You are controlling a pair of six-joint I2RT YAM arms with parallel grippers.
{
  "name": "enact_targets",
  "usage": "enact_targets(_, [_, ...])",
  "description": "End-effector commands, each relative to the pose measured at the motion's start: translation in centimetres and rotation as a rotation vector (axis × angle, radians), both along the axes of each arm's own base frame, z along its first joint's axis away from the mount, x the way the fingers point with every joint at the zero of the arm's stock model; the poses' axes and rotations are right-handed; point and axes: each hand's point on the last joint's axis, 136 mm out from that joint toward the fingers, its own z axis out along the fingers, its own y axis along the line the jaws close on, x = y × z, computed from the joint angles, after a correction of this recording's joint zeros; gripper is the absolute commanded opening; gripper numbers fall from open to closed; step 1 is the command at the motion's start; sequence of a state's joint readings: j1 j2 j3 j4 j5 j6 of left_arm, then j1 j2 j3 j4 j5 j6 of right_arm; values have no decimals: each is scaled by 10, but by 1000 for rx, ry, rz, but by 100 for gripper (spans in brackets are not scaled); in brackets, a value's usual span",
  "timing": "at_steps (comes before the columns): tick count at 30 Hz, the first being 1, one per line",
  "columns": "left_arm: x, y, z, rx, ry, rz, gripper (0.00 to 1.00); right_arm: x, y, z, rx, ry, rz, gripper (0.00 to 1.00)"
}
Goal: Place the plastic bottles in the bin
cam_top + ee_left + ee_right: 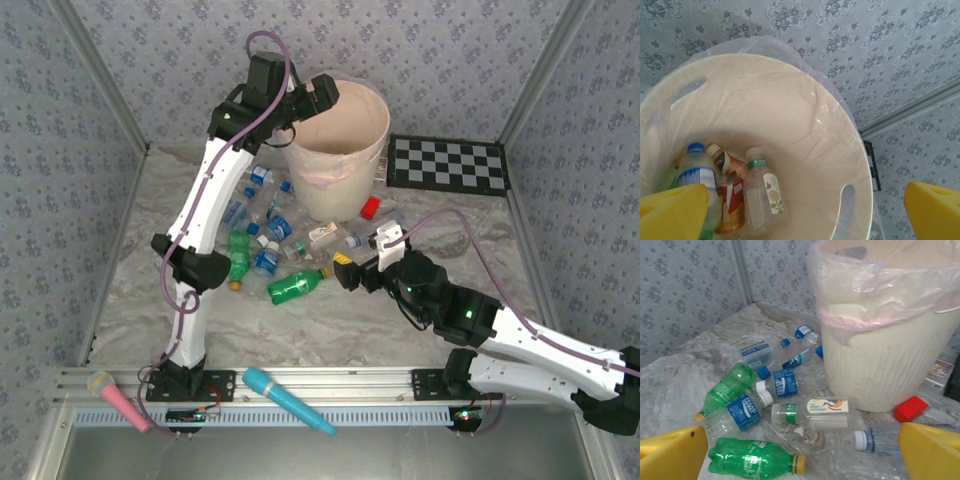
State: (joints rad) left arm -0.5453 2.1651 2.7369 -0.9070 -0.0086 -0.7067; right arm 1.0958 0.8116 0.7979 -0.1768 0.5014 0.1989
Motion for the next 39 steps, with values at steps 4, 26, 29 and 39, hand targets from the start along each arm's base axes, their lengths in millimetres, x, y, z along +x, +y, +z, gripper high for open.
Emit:
enact_targets(4, [-46, 5, 36, 30, -55, -79, 100, 23, -40, -9, 13, 60, -226, 100])
enact_targets(26, [-141, 49, -40, 26, -52, -99, 100, 100, -87, -152, 565, 730, -549, 94])
enact_targets(29, [-155, 61, -57, 26, -42, -84, 100, 108, -83, -170, 602, 782, -572, 90])
enact_targets(39, [-196, 95, -82, 9, -54, -56, 100, 127, -67, -218, 653, 908, -626, 86])
